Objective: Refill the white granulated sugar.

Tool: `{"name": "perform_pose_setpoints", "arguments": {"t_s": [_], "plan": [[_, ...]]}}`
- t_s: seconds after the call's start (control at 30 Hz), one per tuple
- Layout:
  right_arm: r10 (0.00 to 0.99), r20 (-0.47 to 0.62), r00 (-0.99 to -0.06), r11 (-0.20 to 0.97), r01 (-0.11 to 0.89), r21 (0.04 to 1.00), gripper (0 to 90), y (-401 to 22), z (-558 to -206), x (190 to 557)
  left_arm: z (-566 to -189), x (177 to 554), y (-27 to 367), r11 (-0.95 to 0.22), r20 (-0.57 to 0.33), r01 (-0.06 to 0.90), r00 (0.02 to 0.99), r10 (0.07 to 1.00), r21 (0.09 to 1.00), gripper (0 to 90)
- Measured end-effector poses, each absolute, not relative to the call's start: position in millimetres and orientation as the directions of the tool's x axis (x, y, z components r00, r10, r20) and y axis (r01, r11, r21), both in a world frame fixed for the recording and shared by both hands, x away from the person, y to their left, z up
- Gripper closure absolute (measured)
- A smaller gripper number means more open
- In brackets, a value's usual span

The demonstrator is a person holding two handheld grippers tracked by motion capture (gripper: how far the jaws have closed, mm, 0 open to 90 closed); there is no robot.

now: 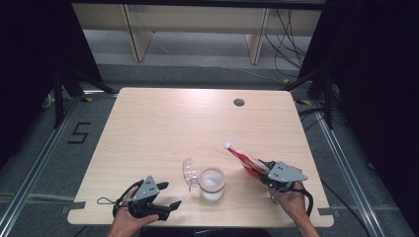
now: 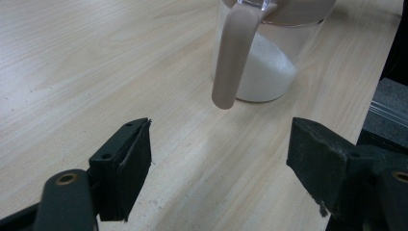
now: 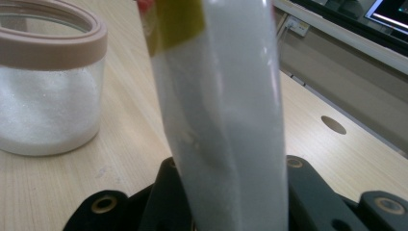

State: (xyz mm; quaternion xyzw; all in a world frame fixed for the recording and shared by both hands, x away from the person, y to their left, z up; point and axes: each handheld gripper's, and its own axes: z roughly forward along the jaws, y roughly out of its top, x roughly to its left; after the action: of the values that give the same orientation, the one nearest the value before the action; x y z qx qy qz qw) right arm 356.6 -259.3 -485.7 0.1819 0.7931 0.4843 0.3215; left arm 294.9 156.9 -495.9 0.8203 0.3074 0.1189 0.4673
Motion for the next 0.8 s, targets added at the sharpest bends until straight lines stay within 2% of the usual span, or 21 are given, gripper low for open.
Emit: {"name": "perform_pose_setpoints", "arguments": {"t_s": [0.2,0.43,0.5,0.63,0.8], "plan": [[0.637,-0.265,-0.724,0.417,0.035,0.908,76.7,-265,-486,357,-496,295,157,-0.379,-0.088,0.389,0.786,0.612,0.839,23.1],[0.657,-0.256,-0.709,0.411,0.053,0.91,76.2,-268,-486,353,-496,295,157,-0.376,-0.091,0.393,0.783,0.615,0.839,23.1],[0.674,-0.217,-0.706,0.382,0.081,0.921,76.1,-270,-487,353,-496,295,157,-0.378,-0.089,0.391,0.784,0.614,0.839,23.1],[0.696,-0.248,-0.674,0.382,0.056,0.922,75.2,-276,-487,353,-496,295,157,-0.372,-0.094,0.398,0.779,0.62,0.839,23.1],[0.707,-0.232,-0.668,0.366,0.065,0.928,73.8,-279,-486,353,-495,296,158,-0.391,-0.071,0.372,0.794,0.604,0.842,23.1]]}}
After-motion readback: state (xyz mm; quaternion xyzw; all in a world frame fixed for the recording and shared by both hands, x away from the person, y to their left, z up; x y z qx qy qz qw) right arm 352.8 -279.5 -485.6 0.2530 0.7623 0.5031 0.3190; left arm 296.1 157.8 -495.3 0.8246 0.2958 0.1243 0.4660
